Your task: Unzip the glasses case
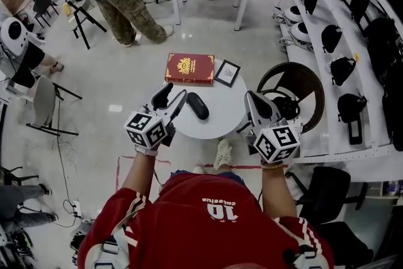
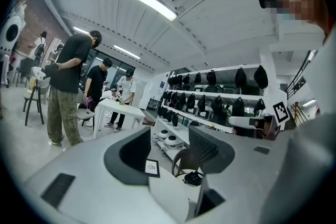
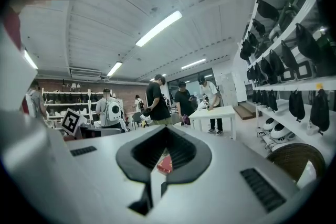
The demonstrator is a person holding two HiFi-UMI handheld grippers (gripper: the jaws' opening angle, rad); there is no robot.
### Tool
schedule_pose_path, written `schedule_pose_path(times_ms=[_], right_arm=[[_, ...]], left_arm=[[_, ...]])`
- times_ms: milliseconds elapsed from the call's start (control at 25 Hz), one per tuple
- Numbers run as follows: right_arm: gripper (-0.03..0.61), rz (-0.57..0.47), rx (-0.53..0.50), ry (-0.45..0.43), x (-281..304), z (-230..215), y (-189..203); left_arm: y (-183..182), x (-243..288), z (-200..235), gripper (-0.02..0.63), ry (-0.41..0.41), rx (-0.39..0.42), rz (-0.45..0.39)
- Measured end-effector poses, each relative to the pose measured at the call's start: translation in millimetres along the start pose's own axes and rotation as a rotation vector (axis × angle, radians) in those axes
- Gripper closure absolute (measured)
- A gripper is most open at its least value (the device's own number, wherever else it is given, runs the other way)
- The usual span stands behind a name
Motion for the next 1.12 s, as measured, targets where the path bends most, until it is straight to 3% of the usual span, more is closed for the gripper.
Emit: schedule_pose_path(times_ms=[520,760,1120], right_arm=[[0.565,0.031,0.002,0.017,12.5,-23.8,14.8],[0.565,0.048,0.021,0.026,18.0,-32.6,27.7],[0.565,0.086,0.047,0.039,28.3,-53.5,43.4]], left_arm=[[49.4,54.2,23.1,0.397,-0.003,-0.038,0.12],[98.5,73.6,46.0,0.393,0.0,-0.212,0.192],[179.5,100.5,85.1,0.373,-0.089,-0.294,0.336]])
Point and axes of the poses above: the fingertips, and each gripper's own axes: x forward along the fingers, z to its left, y out of its underside, the point moved 5 cm from there along -x, backward along the fingers, and after that the axes turned 4 degrees about z, right-handed, at the moved point
